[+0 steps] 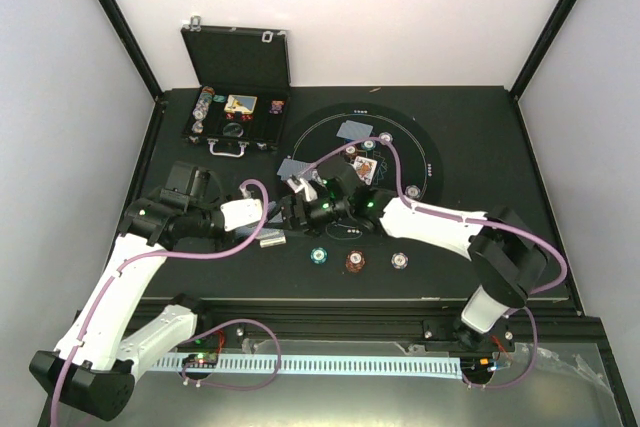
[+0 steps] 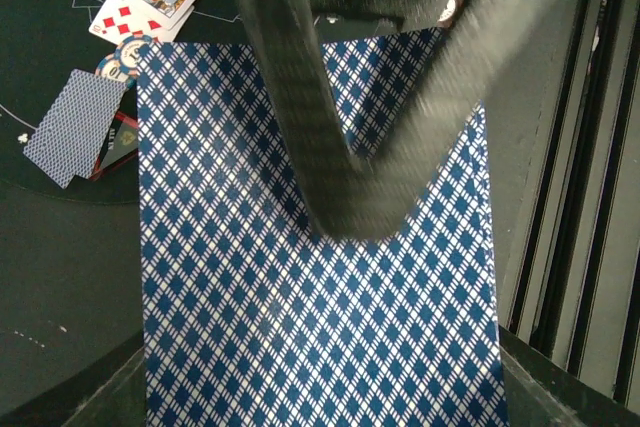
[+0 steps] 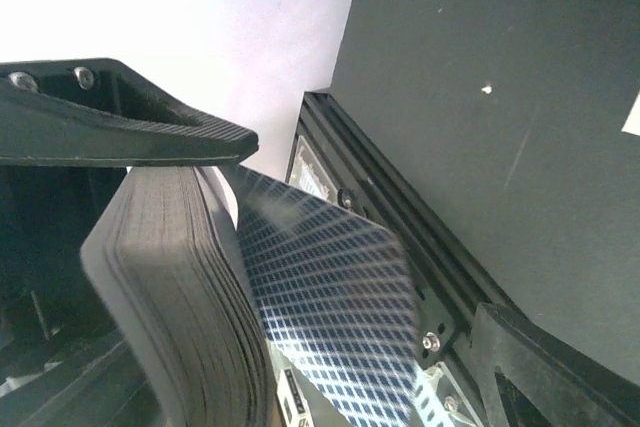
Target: Distribute texas hold em gaming equipment
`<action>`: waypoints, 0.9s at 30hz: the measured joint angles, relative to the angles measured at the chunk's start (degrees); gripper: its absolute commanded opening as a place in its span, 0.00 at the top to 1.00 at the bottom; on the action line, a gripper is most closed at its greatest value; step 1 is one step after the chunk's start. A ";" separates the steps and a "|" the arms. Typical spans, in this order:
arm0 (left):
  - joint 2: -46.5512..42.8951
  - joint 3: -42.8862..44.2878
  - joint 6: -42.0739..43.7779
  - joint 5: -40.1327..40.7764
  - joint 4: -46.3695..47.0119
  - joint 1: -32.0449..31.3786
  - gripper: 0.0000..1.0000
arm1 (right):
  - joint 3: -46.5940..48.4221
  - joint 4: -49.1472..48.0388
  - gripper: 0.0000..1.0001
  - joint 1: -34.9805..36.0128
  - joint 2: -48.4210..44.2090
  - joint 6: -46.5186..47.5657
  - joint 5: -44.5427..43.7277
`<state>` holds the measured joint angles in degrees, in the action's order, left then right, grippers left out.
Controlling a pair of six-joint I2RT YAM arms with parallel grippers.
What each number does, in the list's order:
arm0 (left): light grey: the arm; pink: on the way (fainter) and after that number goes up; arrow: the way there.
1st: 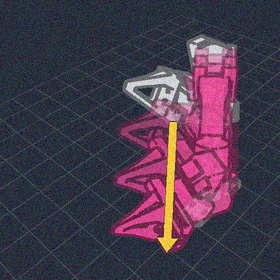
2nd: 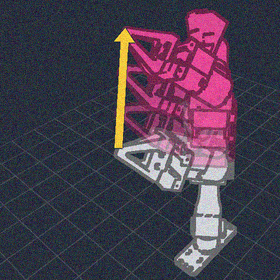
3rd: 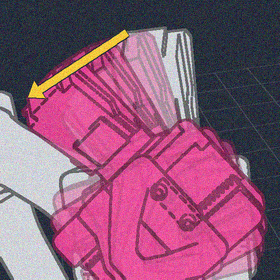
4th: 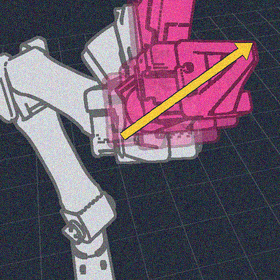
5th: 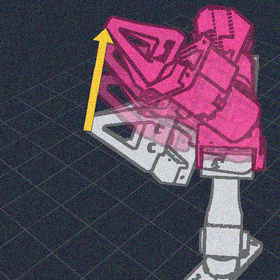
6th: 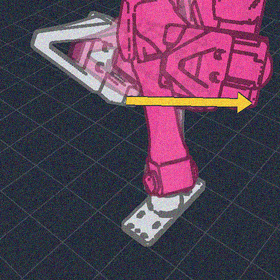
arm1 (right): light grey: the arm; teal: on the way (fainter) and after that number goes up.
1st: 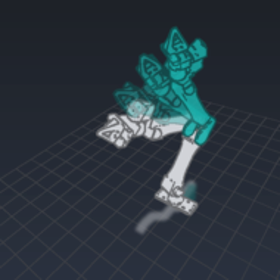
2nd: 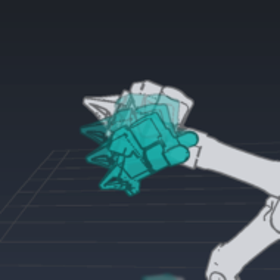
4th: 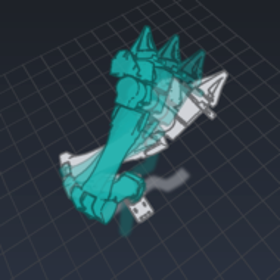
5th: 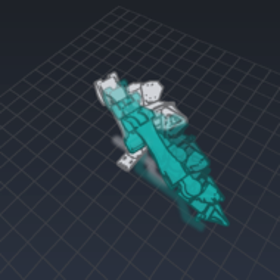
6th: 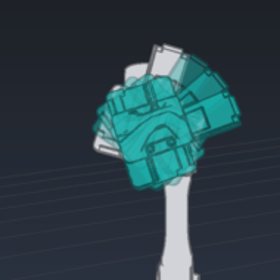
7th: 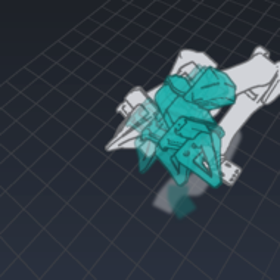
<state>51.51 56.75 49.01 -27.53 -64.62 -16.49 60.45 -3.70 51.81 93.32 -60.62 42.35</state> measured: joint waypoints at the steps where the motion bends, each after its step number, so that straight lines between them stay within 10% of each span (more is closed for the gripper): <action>1: 0.00 0.00 -0.04 -0.07 0.00 0.00 0.98 | 0.46 -0.11 0.19 0.68 0.52 -0.09 -0.11; 13: -0.66 -1.44 -0.74 -0.31 1.75 0.02 0.94 | -0.90 -15.85 0.72 2.16 4.04 -10.12 2.16; 19: -0.52 -2.71 -1.11 -0.26 2.80 0.02 0.27 | -2.16 -19.12 0.95 2.14 4.11 -12.63 2.84; 27: -0.68 -3.58 -1.14 0.07 4.20 0.02 0.01 | -3.41 -20.74 0.99 2.19 4.13 -13.35 3.30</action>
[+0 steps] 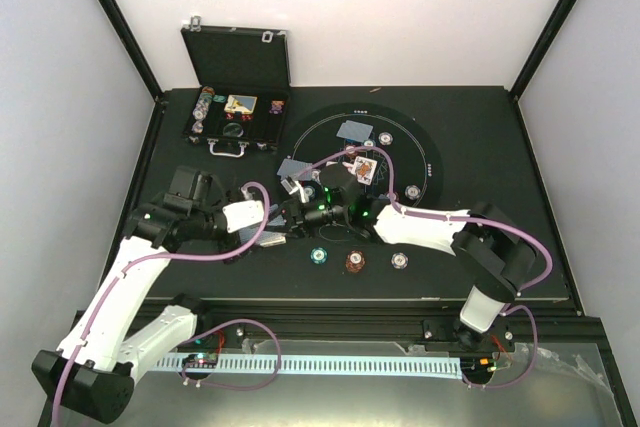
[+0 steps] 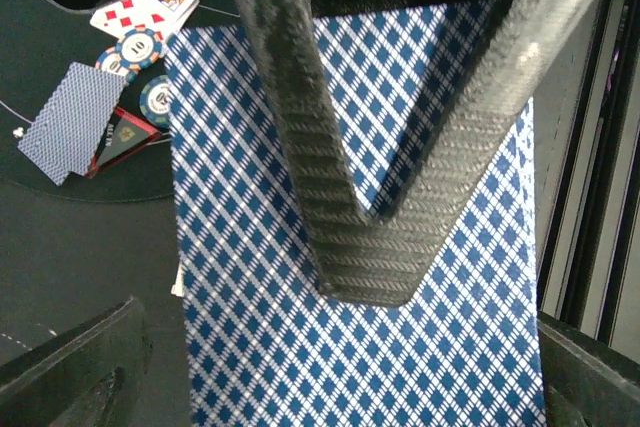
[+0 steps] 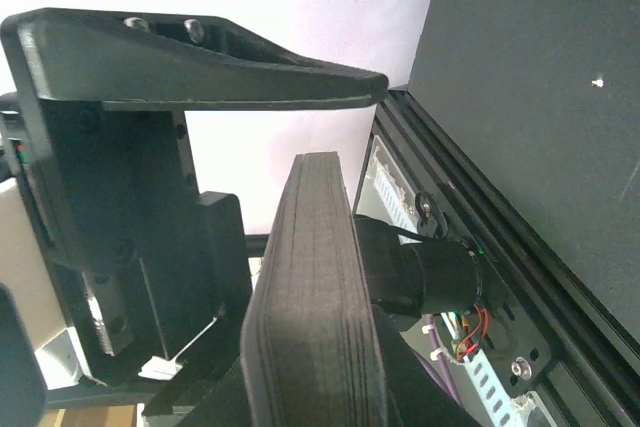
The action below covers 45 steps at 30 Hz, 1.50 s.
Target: Distribute texas hold em gaming equipment
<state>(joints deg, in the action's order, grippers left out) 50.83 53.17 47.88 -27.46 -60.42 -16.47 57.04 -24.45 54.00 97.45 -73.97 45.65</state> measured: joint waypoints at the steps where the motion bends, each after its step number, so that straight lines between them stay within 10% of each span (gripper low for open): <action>1: -0.22 -0.50 0.04 -0.04 0.28 0.00 0.01 | -0.04 -0.02 0.99 0.00 0.04 -0.07 0.02; 13: -1.31 -1.73 1.29 -1.09 0.70 0.00 0.10 | -0.09 -2.14 0.99 0.04 0.98 -0.96 2.12; 29: -0.04 -2.12 4.15 -1.25 -0.98 0.04 0.48 | 0.28 -2.47 0.88 -0.02 4.13 -0.74 2.93; 45: -1.01 -3.56 5.29 -1.29 -0.48 0.33 0.20 | 0.52 -5.90 0.92 0.31 4.87 -3.34 4.52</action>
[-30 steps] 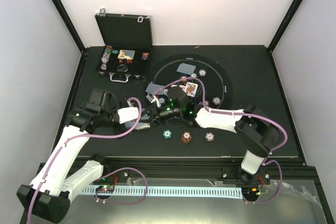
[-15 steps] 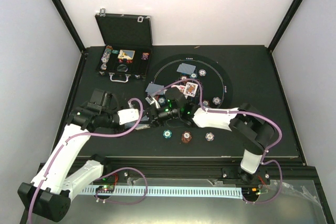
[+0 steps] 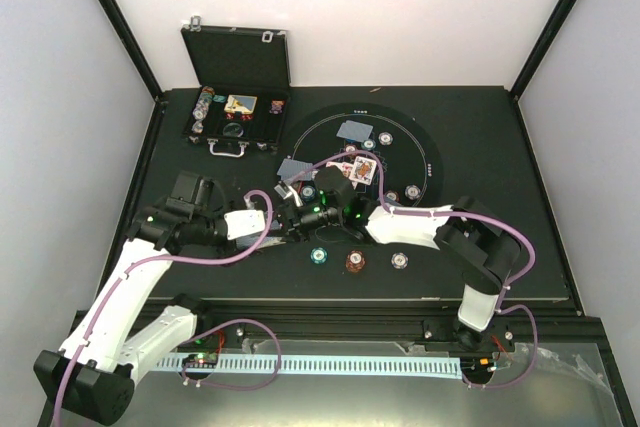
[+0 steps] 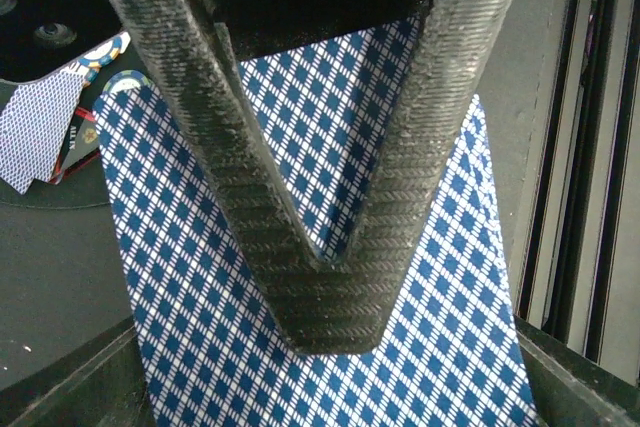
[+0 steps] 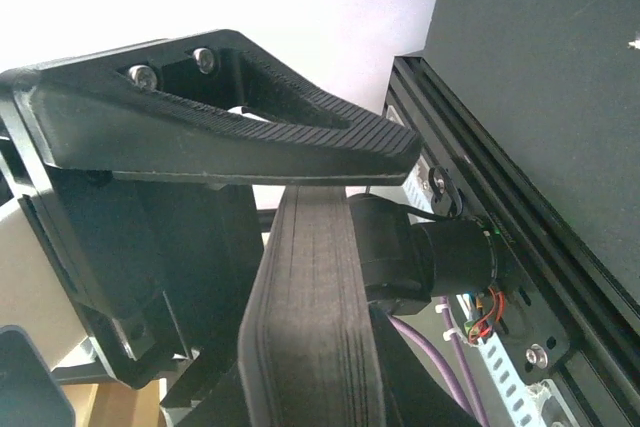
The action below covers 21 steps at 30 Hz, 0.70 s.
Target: Distribute texas hold em gaming equipment
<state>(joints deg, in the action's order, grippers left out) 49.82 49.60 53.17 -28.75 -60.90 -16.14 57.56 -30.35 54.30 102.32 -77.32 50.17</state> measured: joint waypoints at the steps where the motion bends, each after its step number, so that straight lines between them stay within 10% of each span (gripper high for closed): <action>1: 0.00 0.00 0.02 -0.02 0.11 0.00 0.21 | 0.00 -0.20 0.92 0.02 0.00 -0.04 0.04; 14: 0.00 0.00 -0.13 -0.07 0.11 0.02 0.49 | -0.11 0.72 0.85 0.07 0.11 0.48 -0.57; 21: -0.02 -0.07 0.22 -0.02 0.15 0.02 0.51 | 0.00 0.28 0.52 0.07 0.11 0.26 -0.11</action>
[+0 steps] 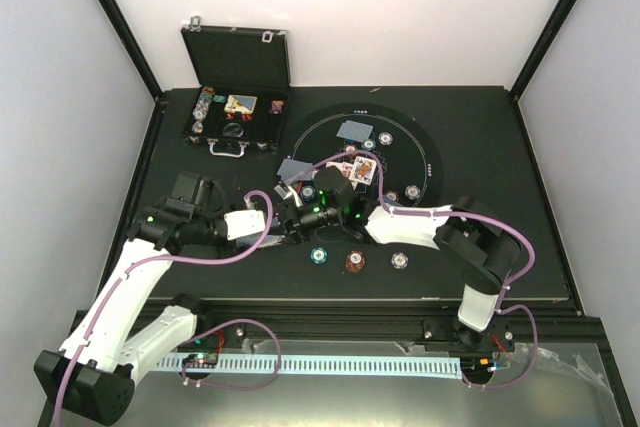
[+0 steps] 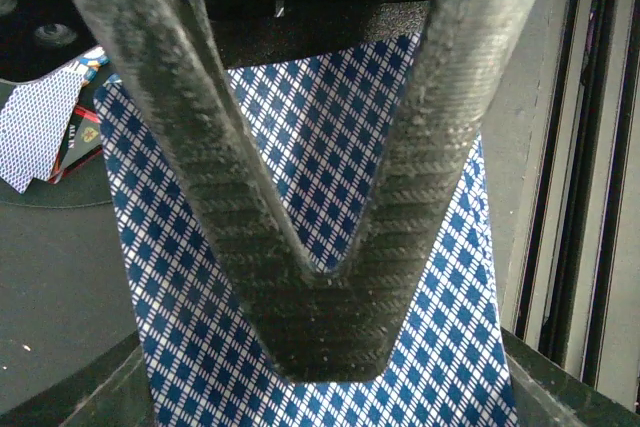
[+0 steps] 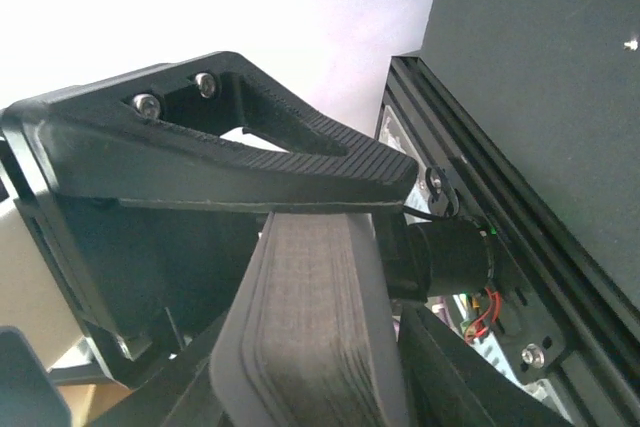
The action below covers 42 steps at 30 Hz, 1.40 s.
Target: Distribute texas hold em gaming equipment
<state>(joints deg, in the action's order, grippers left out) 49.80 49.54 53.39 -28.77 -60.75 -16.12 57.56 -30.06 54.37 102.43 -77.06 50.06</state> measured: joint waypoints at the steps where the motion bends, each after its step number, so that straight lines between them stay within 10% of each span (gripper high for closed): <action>1: 0.00 -0.07 0.02 0.00 0.00 0.00 0.53 | 0.09 0.00 0.49 0.00 0.00 0.17 0.07; 20: -0.61 -0.22 0.20 0.55 -0.09 0.00 0.64 | 3.67 15.61 0.49 -2.47 -0.33 11.87 0.13; 42: -0.70 -0.22 0.17 1.16 -0.44 -0.02 0.64 | 0.90 22.05 0.98 -6.54 -8.85 15.47 -1.55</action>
<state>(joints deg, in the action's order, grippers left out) 49.10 49.32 53.56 -27.62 -61.19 -16.14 58.46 -8.01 47.83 93.58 -61.58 48.51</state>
